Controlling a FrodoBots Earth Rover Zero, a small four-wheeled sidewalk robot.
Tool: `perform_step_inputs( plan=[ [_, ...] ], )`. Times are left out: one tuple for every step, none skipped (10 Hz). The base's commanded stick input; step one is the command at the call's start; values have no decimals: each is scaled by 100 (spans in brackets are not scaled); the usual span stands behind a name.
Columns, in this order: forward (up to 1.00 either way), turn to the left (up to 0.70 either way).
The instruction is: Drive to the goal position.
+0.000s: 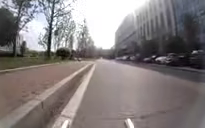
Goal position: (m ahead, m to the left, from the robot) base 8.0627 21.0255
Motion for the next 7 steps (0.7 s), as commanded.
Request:
perform_step_inputs(
  plan=[
    [70,0],
    [70,0],
    [70,0],
    [70,0],
    [70,0],
    [70,0],
    [70,0]
  ],
)
